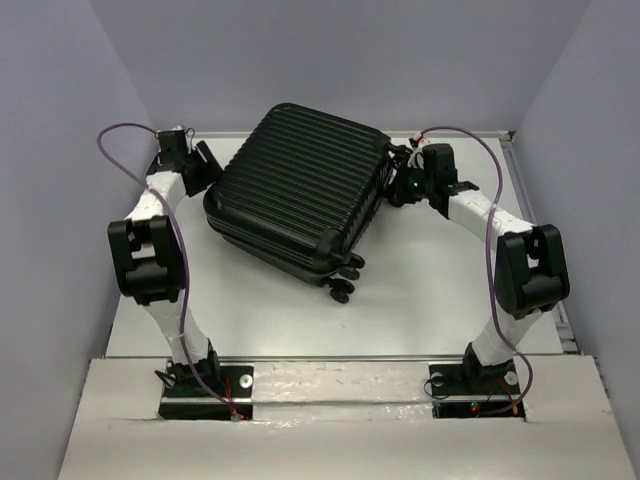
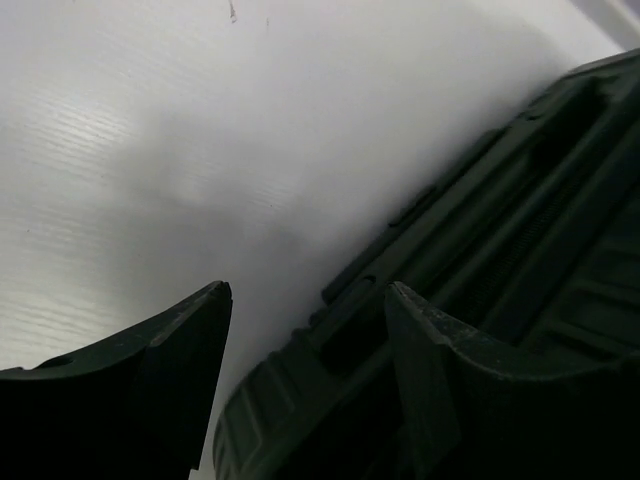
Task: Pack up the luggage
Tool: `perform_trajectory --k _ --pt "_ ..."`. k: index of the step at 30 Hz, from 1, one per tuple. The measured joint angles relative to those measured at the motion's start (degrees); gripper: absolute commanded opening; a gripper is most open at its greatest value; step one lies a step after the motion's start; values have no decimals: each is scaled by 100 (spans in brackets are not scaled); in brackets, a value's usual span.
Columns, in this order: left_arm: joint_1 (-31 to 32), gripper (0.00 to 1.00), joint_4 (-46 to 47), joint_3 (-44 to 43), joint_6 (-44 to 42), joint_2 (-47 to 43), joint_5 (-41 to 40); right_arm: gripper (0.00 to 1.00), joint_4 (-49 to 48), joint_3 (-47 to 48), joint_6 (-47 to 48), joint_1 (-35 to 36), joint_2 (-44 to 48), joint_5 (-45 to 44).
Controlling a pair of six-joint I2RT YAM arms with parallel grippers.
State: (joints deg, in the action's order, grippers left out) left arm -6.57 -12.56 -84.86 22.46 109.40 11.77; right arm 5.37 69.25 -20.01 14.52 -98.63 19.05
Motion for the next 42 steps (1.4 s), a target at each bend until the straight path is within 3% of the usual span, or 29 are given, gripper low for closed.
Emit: perform_trajectory --k 2,3,5,6,8,9,11,14,15,16,19,21,22,23,25,26,27,28,32,36,42 --pt "-2 78 76 302 31 -509 -44 29 17 258 31 -76 -157 37" --pt "-2 79 76 367 48 -715 -37 45 15 341 44 -101 -164 48" --pt "22 82 120 380 61 -1095 -9 64 20 402 55 -103 -74 120" --pt "20 82 118 337 63 -1207 7 66 20 400 9 -96 -46 149" --pt "15 85 92 203 66 -1307 13 67 22 350 15 -63 90 219" --pt "-15 92 81 85 74 -1322 -13 67 17 225 2 -48 247 197" --pt "-98 98 76 -122 118 -1355 -114 67 -4 -52 -33 -48 538 254" --pt "-140 99 61 -262 160 -1582 -221 57 -35 -715 -85 -15 1108 374" --pt "-131 99 57 -262 157 -1692 -256 37 -87 -1012 -125 -4 1309 442" --pt "-15 99 35 -262 140 -1917 -356 27 -149 -1270 -162 11 1493 514" --pt "612 99 166 -17 31 -2680 -584 7 -468 -2059 -286 61 2017 765" --pt "1373 96 282 439 -55 -3397 -614 7 -616 -2415 -334 173 2238 901" --pt "1759 91 400 704 -79 -3720 -573 8 -809 -2695 -332 354 2367 955" --pt "2356 79 472 1145 -94 -4232 -509 13 -946 -2865 -332 492 2430 1001" --pt "3062 68 433 1818 -74 -4968 -442 34 -1239 -3261 -328 844 2551 1093" --pt "3327 57 387 2114 -74 -5246 -479 44 -1399 -3445 -328 1003 2575 1145" --pt "3504 56 291 2339 -20 -5460 -494 51 -1550 -3585 -323 1130 2579 1193" --pt "3748 56 249 2629 83 -5713 -509 57 -1766 -3753 -297 1257 2579 1231" --pt "4747 63 212 3604 603 -6194 -564 58 -2463 -4146 -214 1434 2573 1292" --pt "5571 71 422 4242 1137 -6067 -463 58 -3058 -4186 -50 1434 2437 1279" --pt "5836 77 1215 4387 1543 -5431 -258 56 -3943 -4192 -9 1434 1917 1329"
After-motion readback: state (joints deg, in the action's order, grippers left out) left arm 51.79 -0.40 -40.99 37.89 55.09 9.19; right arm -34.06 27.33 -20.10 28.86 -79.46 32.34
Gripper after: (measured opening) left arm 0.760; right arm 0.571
